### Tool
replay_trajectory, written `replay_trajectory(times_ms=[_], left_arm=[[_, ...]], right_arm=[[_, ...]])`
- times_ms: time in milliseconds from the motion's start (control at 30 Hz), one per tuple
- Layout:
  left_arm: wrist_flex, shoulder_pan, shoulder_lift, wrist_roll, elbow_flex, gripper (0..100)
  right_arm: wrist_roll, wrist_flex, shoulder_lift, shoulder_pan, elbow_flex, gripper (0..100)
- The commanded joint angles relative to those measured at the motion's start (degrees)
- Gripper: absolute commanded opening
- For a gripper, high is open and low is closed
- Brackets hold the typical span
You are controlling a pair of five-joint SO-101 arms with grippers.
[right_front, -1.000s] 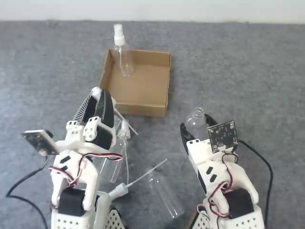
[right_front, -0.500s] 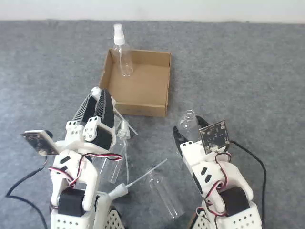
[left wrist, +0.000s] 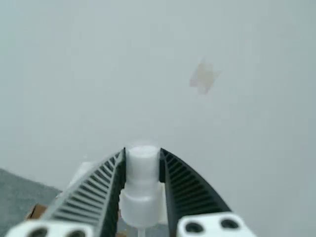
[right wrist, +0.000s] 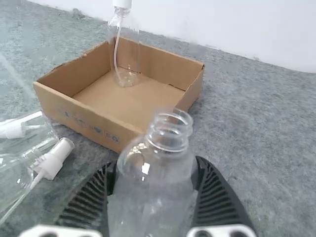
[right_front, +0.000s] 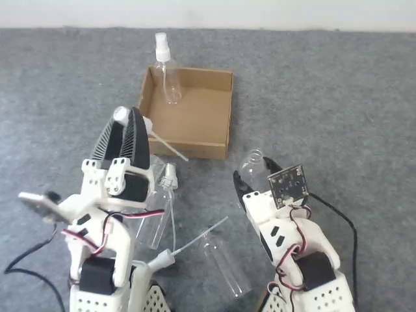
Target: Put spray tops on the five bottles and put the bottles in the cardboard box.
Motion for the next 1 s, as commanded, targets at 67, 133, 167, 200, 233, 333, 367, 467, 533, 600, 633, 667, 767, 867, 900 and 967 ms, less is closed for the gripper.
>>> replay_trajectory(times_ms=[67,133,167,200,233,333,367,467,533,600,633,667,767,867,900,967], left_arm=[[-11.8,0.2,-1.1,-0.5,-1.5,1],[-14.2,0.2,-1.1,-0.5,-1.6,1],[-15.1,0.2,-0.9,-0.5,-1.6,1],[-15.7,0.2,-0.9,-0.9,-1.6,1],[-16.1,0.2,-0.9,-2.2,-1.7,1],[-16.2,1.6,-0.8,-4.9,-2.4,1],[-16.2,2.5,-0.9,-5.0,-2.5,1],[-16.1,5.5,-0.9,-5.1,-2.5,1],[-16.3,7.4,-0.8,-6.6,-2.6,1],[-16.3,9.2,-0.8,-9.6,-3.2,1],[-16.3,10.1,-0.8,-10.7,-3.3,1],[-16.3,10.9,-0.8,-11.3,-3.3,1],[-15.9,12.7,-0.8,-11.3,-3.0,1],[-16.0,13.0,-0.9,-11.3,-1.6,1],[-16.0,13.0,-0.9,-11.3,-1.2,1],[-16.1,13.0,-1.0,-11.3,-0.5,1]], right_arm=[[5.5,-5.2,-1.2,-2.2,1.4,0.6],[6.1,-5.1,-1.2,-3.2,1.4,0.6],[6.1,-5.1,-1.2,-3.5,1.4,0.6],[6.1,-5.1,-1.2,-3.7,1.4,0.6],[6.1,-5.1,-1.2,-3.7,1.4,0.6],[6.1,-4.9,-1.2,-3.7,1.4,0.6],[6.1,-4.9,-1.2,-3.7,1.4,0.6],[6.1,-4.8,-1.2,-3.7,1.4,0.6],[6.3,-4.7,-1.3,-3.8,1.3,0.6],[8.9,-4.7,-1.3,-4.3,1.3,0.6],[10.3,-4.7,-1.3,-4.9,1.4,0.6],[11.3,-4.7,-1.3,-5.6,1.5,0.6],[13.1,-5.0,-1.3,-7.3,2.0,0.6],[15.6,-5.2,-1.3,-7.7,2.6,0.6],[16.5,-5.2,-1.3,-8.1,2.6,0.6],[17.9,-5.2,-1.3,-9.1,2.7,0.6]])
